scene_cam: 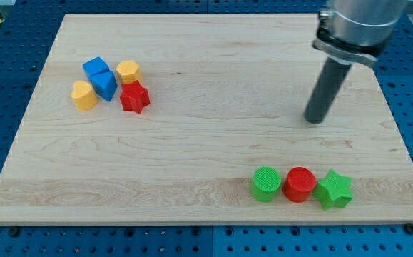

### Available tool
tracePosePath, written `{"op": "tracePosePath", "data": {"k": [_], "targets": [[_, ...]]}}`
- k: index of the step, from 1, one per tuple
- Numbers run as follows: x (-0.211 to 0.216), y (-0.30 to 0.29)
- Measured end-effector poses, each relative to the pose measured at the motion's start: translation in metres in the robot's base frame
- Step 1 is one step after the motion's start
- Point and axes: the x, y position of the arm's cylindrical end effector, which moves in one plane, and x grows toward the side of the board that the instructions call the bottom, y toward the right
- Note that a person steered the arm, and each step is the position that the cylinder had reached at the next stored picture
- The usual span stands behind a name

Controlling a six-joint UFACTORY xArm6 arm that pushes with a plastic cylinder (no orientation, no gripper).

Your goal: Place your hand in between the red star and the green circle

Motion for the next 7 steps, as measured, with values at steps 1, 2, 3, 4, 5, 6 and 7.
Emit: {"op": "tracePosePath", "data": {"k": [1, 2, 3, 4, 5, 6, 7], "targets": [[-0.002, -0.052], [-0.002, -0.078], [-0.002, -0.111], [0.001, -0.122], [0.016, -0.144], [0.038, -0.153], [0.07, -0.154]]}}
